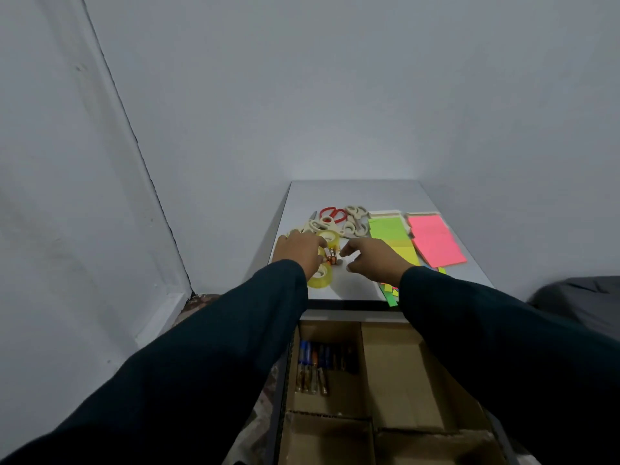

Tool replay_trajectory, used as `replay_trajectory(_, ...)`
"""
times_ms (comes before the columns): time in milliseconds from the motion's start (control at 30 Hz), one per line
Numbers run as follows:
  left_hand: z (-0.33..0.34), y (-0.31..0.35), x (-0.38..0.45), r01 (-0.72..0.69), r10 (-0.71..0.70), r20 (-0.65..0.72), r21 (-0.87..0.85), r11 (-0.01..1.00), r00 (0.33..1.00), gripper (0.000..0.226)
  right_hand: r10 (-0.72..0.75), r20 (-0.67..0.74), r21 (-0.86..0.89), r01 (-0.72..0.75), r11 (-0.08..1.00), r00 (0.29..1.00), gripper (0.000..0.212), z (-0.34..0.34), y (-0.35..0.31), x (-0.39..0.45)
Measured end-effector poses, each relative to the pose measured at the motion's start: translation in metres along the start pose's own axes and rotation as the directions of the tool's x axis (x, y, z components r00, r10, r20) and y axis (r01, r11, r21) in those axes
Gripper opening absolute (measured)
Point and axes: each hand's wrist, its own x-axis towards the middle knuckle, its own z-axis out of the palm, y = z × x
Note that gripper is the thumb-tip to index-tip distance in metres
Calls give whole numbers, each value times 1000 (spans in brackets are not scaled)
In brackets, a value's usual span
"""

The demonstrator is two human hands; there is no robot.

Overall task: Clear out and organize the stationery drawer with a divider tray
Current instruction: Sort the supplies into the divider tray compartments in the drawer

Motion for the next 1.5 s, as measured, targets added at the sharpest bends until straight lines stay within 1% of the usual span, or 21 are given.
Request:
replay_trajectory(133, 7, -3, 23, -21, 18, 74, 45, 999, 997, 35, -83, 62, -177, 93, 980, 995, 36, 5, 2, 29)
replay_trajectory(267, 13, -5, 35, -64, 51, 113, 118, 991, 992, 37, -83, 88, -247, 102, 964, 993, 35, 11, 6, 44)
replay_trajectory(400, 16, -8, 42, -74, 60, 108, 139, 988, 992, 34, -101, 94, -256, 122, 959, 990, 37, 15, 10, 50)
replay_trajectory(533, 13, -6, 44, -77, 65, 113, 108, 991, 992, 31, -108, 86, -245, 126, 961, 990, 37, 18, 14, 53)
replay_trajectory(767, 12, -6, 51, -116, 93, 205, 102, 988, 974, 26, -92, 61, -253, 104, 962, 994, 31, 13, 22, 53)
replay_trajectory(833, 9, -2, 52, -155, 122, 217, 143, 978, 969, 27, -84, 65, -253, 98, 963, 994, 34, 12, 22, 53)
replay_trajectory(933, 3, 5, 52, -191, 146, 247, 169, 967, 958, 28, -91, 99, -250, 113, 962, 991, 45, 11, 21, 54)
replay_trajectory(1000, 2, 7, 53, -201, 151, 272, 166, 966, 950, 33, -92, 121, -274, 122, 954, 988, 45, 11, 21, 56)
replay_trajectory(1133, 3, 9, 56, -199, 148, 291, 156, 967, 945, 51, -76, 127, -300, 111, 948, 989, 46, 8, 22, 59)
replay_trajectory(1267, 2, 10, 60, -174, 107, 293, 214, 961, 950, 61, -64, 119, -298, 97, 949, 991, 49, 8, 24, 61)
replay_trajectory(1400, 1, 13, 64, -145, 73, 316, 212, 966, 946, 62, -56, 130, -310, 94, 946, 990, 52, 7, 23, 63)
replay_trajectory(1500, 4, 16, 66, -144, 73, 314, 210, 967, 947, 56, -60, 122, -312, 96, 945, 991, 46, 8, 23, 64)
